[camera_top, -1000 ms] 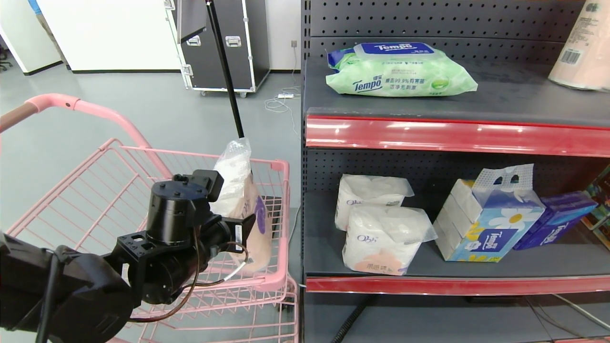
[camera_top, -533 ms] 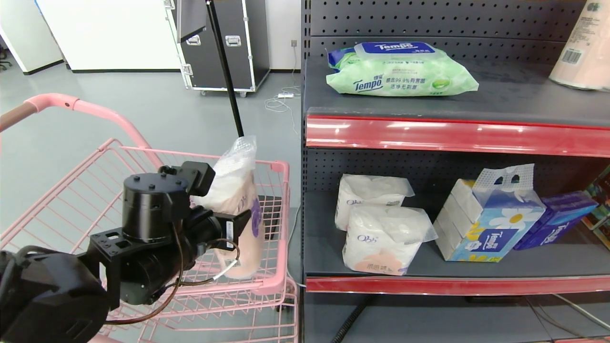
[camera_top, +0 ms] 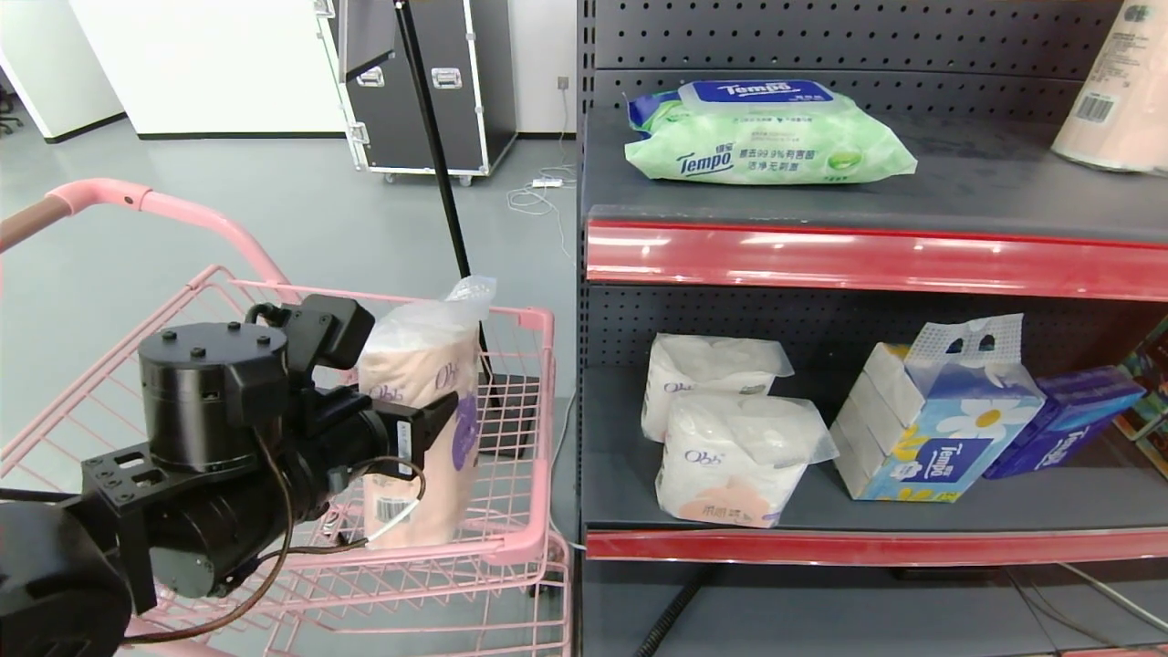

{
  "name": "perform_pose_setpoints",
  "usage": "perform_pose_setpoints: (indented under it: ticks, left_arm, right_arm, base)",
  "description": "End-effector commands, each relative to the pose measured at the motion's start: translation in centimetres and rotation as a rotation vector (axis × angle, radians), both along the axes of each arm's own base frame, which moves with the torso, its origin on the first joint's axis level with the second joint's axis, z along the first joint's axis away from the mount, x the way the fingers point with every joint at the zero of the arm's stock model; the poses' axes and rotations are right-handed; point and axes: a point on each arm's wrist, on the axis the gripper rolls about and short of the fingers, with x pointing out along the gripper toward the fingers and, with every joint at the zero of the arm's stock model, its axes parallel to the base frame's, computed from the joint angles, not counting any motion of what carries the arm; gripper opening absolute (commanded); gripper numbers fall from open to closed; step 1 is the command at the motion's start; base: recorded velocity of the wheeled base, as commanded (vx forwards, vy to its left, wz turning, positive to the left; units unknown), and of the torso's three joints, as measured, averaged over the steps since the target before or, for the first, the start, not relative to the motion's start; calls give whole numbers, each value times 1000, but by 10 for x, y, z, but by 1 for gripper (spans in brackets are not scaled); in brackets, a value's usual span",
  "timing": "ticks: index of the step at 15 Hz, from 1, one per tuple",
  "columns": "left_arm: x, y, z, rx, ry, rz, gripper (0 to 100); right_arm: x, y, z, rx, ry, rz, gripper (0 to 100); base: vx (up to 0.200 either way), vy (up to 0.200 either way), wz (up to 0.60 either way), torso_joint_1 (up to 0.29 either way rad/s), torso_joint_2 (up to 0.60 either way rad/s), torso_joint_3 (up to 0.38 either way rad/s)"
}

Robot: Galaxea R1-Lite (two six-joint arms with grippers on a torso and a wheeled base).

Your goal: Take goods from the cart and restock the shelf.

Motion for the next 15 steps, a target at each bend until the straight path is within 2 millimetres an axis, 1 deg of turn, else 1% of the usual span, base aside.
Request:
perform_pose_setpoints:
  ticks: [1,4,5,8,10,13,14,15]
  left_arm:
    - [-2,1,-12,17,43,-13,0]
    - [9,-7,-9,-3,11,-94,0]
    - [20,-12,-10,-1,-29,-129,0]
    - [43,-23,-7,-46,-129,-125,0]
    - [54,-20,-3,-58,-158,-100,0]
    - [63,-16,-5,-64,-157,-83,0]
    - [60,-14,-13,-53,-125,-87,0]
    - [59,-14,-13,-53,-124,-87,0]
  right_arm:
    - [0,0,0,0,1,1,100]
    - [0,0,0,0,1,1,100]
    - [0,0,0,0,1,1,100]
    - [0,0,0,0,1,1,100]
    - [0,0,0,0,1,1,100]
    - [0,0,0,1,1,1,100]
    - [0,0,0,1,1,1,100]
    - [0,0,0,1,1,1,100]
  base:
    - [0,0,0,0,0,0]
    - [0,0,0,0,0,0]
    - [0,0,0,0,0,0]
    - [0,0,0,0,0,0]
    - [0,0,0,0,0,0]
    - [0,0,0,0,0,0]
    - [0,0,0,0,0,0]
    - [0,0,0,0,0,0]
